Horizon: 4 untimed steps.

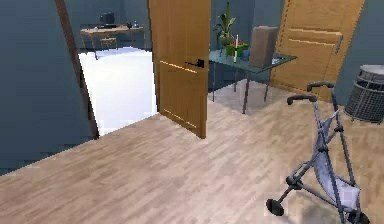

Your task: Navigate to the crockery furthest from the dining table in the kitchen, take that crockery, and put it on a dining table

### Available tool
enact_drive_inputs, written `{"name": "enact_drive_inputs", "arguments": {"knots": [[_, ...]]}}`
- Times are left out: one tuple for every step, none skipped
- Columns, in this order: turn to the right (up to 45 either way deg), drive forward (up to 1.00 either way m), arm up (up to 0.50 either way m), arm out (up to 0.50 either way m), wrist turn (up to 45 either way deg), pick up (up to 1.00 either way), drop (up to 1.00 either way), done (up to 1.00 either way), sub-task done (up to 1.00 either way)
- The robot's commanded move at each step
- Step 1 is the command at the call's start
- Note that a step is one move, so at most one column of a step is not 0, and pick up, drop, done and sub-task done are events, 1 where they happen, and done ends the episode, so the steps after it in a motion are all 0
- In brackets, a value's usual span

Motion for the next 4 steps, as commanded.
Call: {"name": "enact_drive_inputs", "arguments": {"knots": [[-15.0, 0.00, 0.00, 0.00, 0.0, 0.00, 0.00, 0.00, 0.00], [0.0, 1.00, 0.00, 0.00, 0.0, 0.00, 0.00, 0.00, 0.00], [0.0, 1.00, 0.00, 0.00, 0.0, 0.00, 0.00, 0.00, 0.00], [-3.0, 0.00, 0.00, 0.00, 0.0, 0.00, 0.00, 0.00, 0.00]]}}
